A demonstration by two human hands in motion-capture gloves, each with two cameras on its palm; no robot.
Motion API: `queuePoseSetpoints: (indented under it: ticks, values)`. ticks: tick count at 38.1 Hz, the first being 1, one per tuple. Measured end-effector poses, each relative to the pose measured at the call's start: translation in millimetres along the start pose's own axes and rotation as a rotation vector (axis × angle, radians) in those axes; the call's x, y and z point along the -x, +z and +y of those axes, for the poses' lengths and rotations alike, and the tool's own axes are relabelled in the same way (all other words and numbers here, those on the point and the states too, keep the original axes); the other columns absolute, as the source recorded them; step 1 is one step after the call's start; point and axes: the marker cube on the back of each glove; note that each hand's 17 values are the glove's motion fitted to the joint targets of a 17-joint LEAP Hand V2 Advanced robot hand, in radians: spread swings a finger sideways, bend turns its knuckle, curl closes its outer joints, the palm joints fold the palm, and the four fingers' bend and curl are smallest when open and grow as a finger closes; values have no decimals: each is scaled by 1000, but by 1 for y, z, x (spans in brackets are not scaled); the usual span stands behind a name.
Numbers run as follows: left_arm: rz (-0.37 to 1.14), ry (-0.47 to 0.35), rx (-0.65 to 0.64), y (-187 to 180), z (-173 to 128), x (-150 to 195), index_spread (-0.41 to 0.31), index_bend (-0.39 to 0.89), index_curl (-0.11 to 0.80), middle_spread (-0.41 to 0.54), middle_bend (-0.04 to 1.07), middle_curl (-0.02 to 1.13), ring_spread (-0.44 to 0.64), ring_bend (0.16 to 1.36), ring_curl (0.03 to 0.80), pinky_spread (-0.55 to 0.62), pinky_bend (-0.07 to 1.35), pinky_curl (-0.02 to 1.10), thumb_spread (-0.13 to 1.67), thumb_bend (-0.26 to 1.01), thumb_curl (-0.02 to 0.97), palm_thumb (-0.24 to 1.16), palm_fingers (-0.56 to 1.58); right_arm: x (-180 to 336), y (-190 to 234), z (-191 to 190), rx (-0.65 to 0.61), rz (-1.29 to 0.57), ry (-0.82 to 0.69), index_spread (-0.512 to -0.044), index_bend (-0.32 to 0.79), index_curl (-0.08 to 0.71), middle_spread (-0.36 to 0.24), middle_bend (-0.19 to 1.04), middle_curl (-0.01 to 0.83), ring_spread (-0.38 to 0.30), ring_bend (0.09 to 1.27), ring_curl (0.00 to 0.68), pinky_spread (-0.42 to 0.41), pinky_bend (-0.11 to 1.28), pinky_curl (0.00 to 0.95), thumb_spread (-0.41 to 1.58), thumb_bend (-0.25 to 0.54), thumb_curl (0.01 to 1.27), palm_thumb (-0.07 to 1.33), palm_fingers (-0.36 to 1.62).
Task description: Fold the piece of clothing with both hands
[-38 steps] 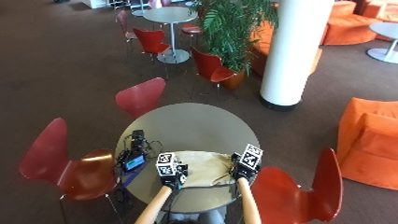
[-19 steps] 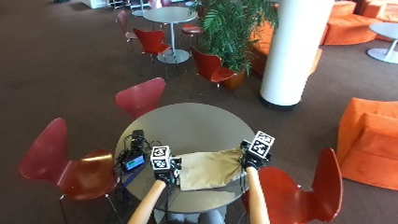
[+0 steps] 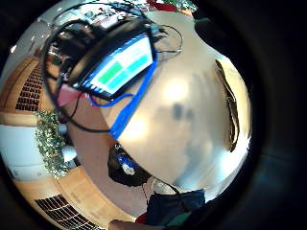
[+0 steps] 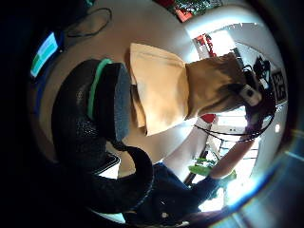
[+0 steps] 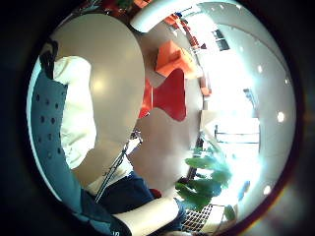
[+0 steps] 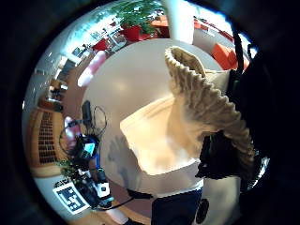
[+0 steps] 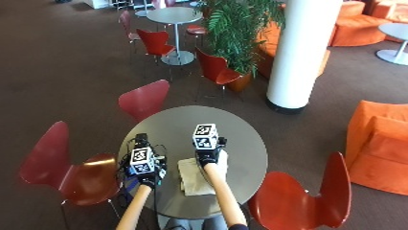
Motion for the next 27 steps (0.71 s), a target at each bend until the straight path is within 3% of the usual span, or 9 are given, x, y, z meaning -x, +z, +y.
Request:
queuePoseSetpoints:
  ticks: [3, 8, 10, 15, 20, 22, 23, 27]
  values:
    - [14, -5, -37, -8, 2, 16, -112, 185, 441, -4, 161, 339, 197, 386, 331, 193, 192, 313, 1353, -5, 270, 197, 462, 39, -2, 10, -99, 38, -14, -277, 186, 387, -242, 382, 537, -234, 720, 547, -199, 828, 537, 502, -33, 614, 994, 1203]
    - [1, -58, -93, -35, 14, 49, -112, 187, 441, -7, 165, 340, 187, 380, 328, 187, 183, 311, 1353, -6, 271, 218, 473, 106, 15, 36, -58, 25, -180, -280, 169, 398, -242, 405, 547, -238, 712, 552, -210, 815, 543, 491, -32, 627, 995, 1200]
    - [-1, -87, -106, -46, 19, 61, -111, 183, 438, -11, 174, 342, 182, 377, 326, 179, 186, 312, 1355, -4, 274, 227, 491, 122, 15, 54, -24, -3, -248, -284, 27, 348, -241, 386, 536, -251, 708, 537, -246, 843, 537, 605, -49, 605, 947, 1113]
    - [-6, -156, -135, -73, 33, 94, -111, 188, 440, -14, 172, 345, 173, 367, 324, 172, 183, 313, 1363, -5, 273, 238, 500, 154, 19, 64, -26, -148, -350, -289, 54, 310, -217, 283, 505, -247, 698, 522, -275, 803, 509, 779, -42, 561, 872, 1004]
    - [-28, -188, -153, -88, 39, 115, -111, 186, 440, -15, 169, 346, 168, 367, 323, 164, 182, 313, 1365, -8, 272, 242, 507, 154, 1, 56, -57, -284, -399, -288, 67, 286, -185, 222, 483, -218, 606, 493, -289, 751, 481, 904, -30, 530, 836, 853]
    - [-32, -189, -156, -92, 41, 118, -111, 185, 440, -16, 167, 346, 166, 368, 323, 163, 181, 313, 1365, -8, 272, 243, 508, 142, -15, 62, -74, -334, -421, -288, 129, 303, -163, 208, 480, -185, 542, 482, -222, 685, 467, 946, -27, 520, 825, 721]
    - [-34, -189, -156, -95, 44, 119, -111, 186, 440, -16, 168, 346, 166, 367, 323, 162, 181, 313, 1365, -8, 271, 243, 507, 135, -23, 66, -81, -356, -431, -287, 100, 295, -163, 210, 480, -188, 549, 484, -240, 709, 473, 961, -25, 516, 824, 775]
    - [-42, -176, -147, -102, 55, 118, -111, 185, 439, -16, 167, 345, 164, 368, 322, 157, 180, 313, 1366, -9, 270, 244, 509, 110, -39, 71, -135, -398, -446, -287, 166, 307, -132, 194, 465, -143, 449, 438, -127, 587, 422, 1026, -21, 499, 809, 645]
